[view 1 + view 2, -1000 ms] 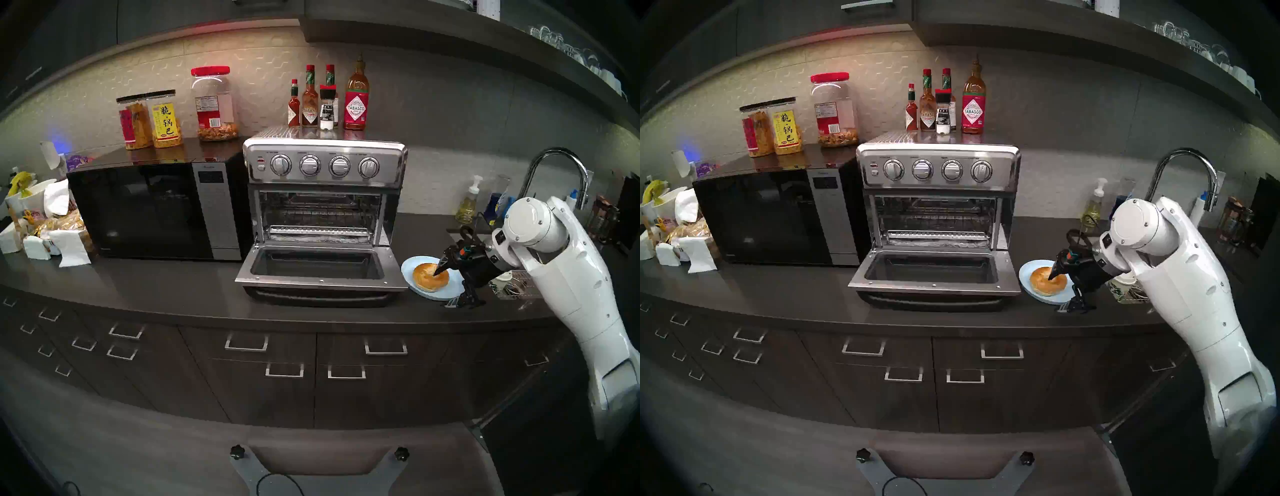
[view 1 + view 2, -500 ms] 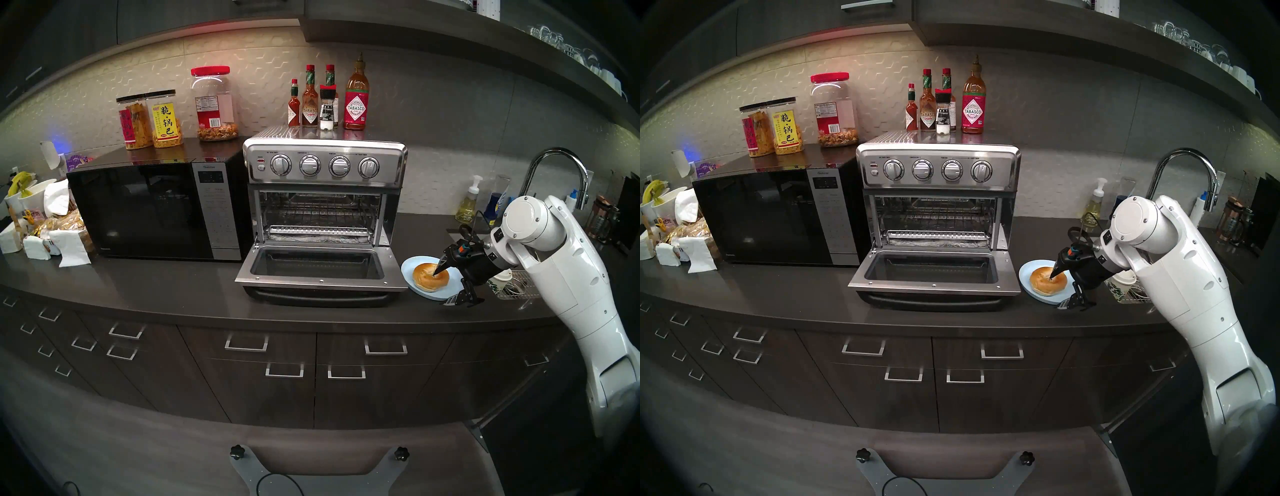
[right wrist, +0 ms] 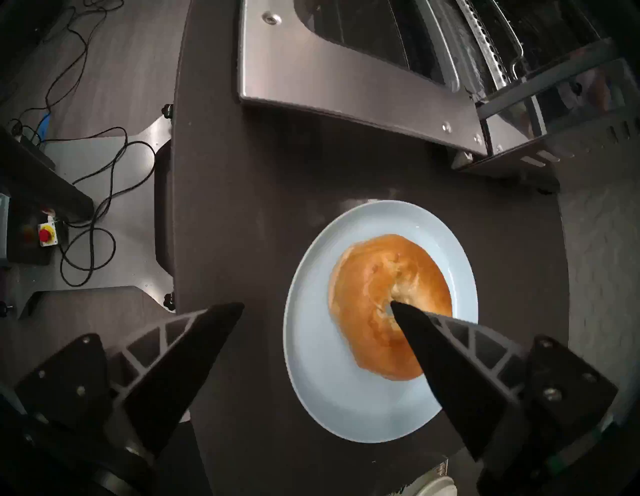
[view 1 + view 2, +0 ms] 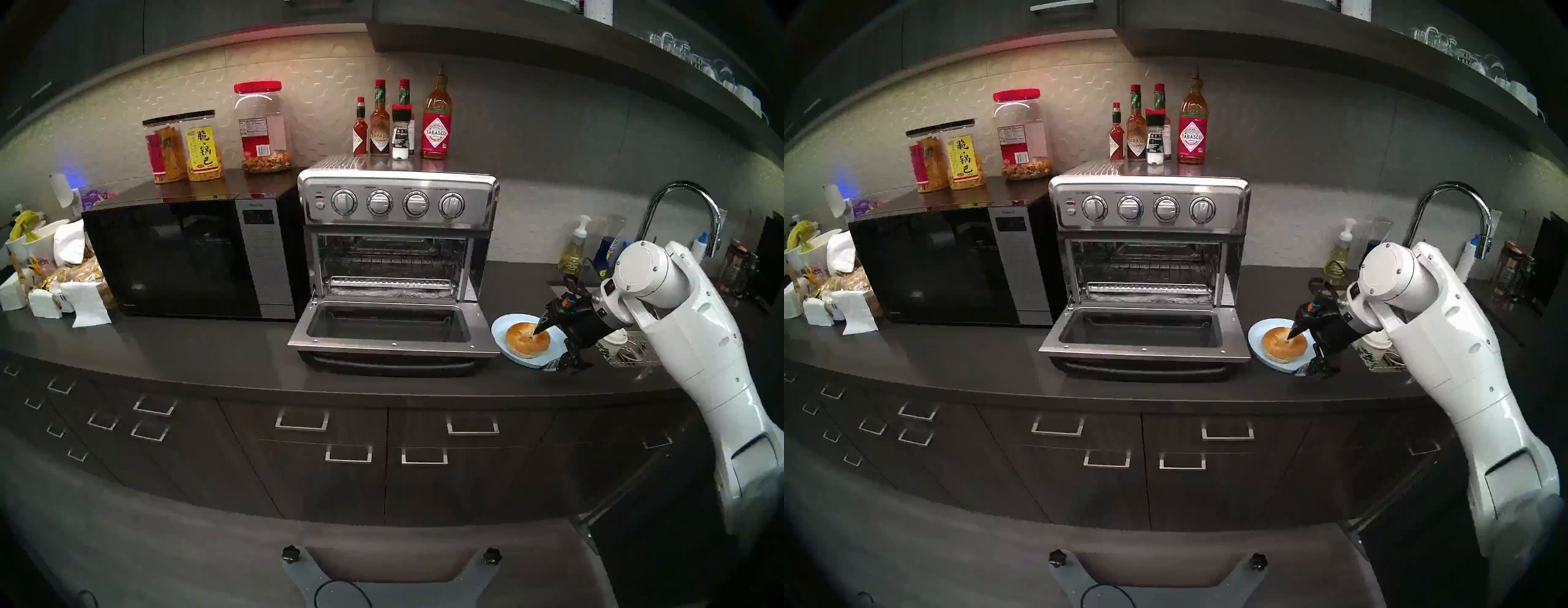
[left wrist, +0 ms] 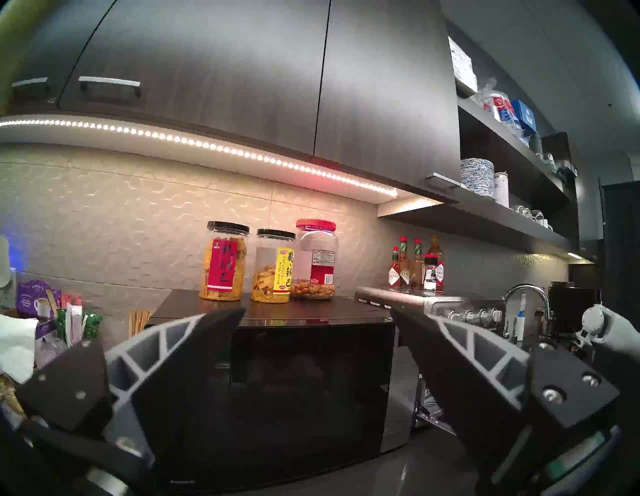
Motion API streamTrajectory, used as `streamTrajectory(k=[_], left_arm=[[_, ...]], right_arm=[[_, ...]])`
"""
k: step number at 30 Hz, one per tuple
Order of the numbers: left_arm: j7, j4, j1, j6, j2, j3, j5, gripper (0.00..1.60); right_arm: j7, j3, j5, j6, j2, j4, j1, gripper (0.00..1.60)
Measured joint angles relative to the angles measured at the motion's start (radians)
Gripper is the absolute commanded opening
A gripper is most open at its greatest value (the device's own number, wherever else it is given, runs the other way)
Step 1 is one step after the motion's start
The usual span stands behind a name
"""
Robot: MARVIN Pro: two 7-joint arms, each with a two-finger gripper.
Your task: Open the oven and place the bagel inside on the rack
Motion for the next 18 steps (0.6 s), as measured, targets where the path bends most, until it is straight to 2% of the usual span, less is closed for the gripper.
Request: streamTrajectory(k=[18], left_arm=[[-0.018, 0.019, -0.091, -0.001, 0.006, 0.084, 0.000, 1.60]], right_arm=[[-0.028, -0.003, -0.039, 0.008, -0.041, 0.016, -0.001, 1.60]])
